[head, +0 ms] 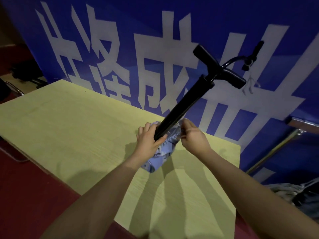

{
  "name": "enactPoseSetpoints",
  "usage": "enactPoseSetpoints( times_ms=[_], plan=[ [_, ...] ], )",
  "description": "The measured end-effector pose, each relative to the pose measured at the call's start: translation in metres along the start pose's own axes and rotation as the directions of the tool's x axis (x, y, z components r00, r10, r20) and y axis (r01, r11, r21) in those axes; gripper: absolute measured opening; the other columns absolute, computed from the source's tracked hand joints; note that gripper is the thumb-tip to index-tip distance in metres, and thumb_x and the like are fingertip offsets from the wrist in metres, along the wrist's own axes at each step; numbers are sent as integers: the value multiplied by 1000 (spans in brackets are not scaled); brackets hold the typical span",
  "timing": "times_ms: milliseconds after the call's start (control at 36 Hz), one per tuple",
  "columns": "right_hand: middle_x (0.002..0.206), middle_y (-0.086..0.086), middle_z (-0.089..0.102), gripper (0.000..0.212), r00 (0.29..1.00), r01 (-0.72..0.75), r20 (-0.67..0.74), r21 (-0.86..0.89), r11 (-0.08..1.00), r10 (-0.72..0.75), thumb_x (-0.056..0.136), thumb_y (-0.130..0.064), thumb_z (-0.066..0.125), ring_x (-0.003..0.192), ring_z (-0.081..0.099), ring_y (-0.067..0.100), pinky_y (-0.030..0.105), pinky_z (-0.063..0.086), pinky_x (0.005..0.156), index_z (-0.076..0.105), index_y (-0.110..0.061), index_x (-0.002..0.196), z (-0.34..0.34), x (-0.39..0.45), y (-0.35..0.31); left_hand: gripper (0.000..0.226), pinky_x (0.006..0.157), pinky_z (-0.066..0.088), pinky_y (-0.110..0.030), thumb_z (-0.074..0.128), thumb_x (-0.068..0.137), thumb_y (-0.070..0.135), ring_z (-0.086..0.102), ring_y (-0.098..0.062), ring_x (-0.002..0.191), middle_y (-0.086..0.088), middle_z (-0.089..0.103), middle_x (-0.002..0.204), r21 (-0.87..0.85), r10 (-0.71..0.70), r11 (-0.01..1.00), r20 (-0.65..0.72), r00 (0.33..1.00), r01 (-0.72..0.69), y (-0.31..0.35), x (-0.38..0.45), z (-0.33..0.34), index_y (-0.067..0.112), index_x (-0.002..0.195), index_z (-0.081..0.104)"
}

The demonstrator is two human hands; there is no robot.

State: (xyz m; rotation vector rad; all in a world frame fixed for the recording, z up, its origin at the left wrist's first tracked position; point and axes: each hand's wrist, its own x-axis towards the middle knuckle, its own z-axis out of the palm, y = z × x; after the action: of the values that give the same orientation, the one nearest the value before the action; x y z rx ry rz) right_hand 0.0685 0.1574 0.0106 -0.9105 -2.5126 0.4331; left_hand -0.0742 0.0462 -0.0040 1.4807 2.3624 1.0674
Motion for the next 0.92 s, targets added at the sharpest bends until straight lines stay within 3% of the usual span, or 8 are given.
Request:
enactPoseSetpoints(
  times_ms=[111, 222, 333, 444, 528, 611, 778, 917],
  plan=[
    [96, 2, 51, 20, 982, -166, -56, 197, 966, 180, 91, -8, 44, 80, 52, 22, 30, 39, 68, 49, -12, 110, -2, 2, 0, 53, 86, 38, -35, 48, 77, 60, 36, -22, 98, 5, 38, 97, -179, 2, 984, 82, 997, 13, 16, -3, -5, 20, 110, 52],
    [106, 0, 59, 32, 979, -142, -70, 428, 893, 190, 92, -4, 46, 93, 56, 16, 30, 46, 79, 50, -15, 121, -15, -1, -2, 18, 90, 42, -43, 62, 89, 30, 41, -30, 103, 11, 36, 89, -314, -21, 948, 110, 994, 55, 32, -3, -8, 31, 87, 44],
    [129, -6, 52, 58, 987, -57, -106, 461, 886, 119, 93, -5, 47, 113, 52, 10, 23, 46, 88, 32, -20, 146, -31, -7, -4, 31, 101, 36, -40, 63, 89, 29, 37, -29, 115, -3, 39, 108, -248, -63, 965, 105, 993, 87, 31, -3, -6, 11, 111, 52],
    [146, -5, 44, 30, 989, 67, -148, 470, 880, 4, 90, -3, 50, 129, 43, 6, 17, 39, 97, 56, -8, 118, -39, -7, -16, 38, 97, 32, -33, 59, 90, 36, 33, -27, 113, -6, 34, 110, -146, -94, 983, 112, 989, 110, 28, -4, 2, 14, 120, 54],
    [116, 1, 63, 27, 991, 41, -127, 546, 837, 35, 83, 0, 50, 106, 57, 13, 22, 42, 87, 60, -8, 107, -40, -5, -29, 38, 97, 36, -37, 57, 91, 31, 36, -31, 111, -8, 33, 110, -106, -94, 989, 108, 990, 106, 30, -1, 8, 20, 126, 52],
    [83, 1, 54, 19, 980, -33, -101, 765, 643, 172, 85, 7, 51, 78, 50, 19, 32, 43, 73, 50, -12, 88, -41, -4, -35, 46, 97, 36, -37, 55, 91, 32, 36, -33, 110, -7, 30, 109, -66, -104, 992, 86, 991, 109, 32, -1, 13, 26, 136, 44],
    [80, -2, 55, 47, 981, -86, -24, 836, 542, 193, 88, -7, 62, 76, 58, 7, 18, 49, 69, 37, -14, 127, -46, 1, -30, 52, 90, 29, -32, 54, 91, 39, 34, -30, 111, -7, 31, 117, 61, -76, 996, 121, 990, 69, 29, -4, 19, 27, 139, 37],
    [94, -7, 62, 31, 971, -114, -27, 820, 561, 236, 86, -23, 69, 90, 61, 3, 14, 51, 75, 53, -14, 111, -48, 8, -30, 47, 93, 31, -35, 53, 92, 36, 34, -32, 116, -9, 32, 122, 81, -61, 995, 153, 986, 49, 29, -2, 16, 20, 133, 39]
  ],
)
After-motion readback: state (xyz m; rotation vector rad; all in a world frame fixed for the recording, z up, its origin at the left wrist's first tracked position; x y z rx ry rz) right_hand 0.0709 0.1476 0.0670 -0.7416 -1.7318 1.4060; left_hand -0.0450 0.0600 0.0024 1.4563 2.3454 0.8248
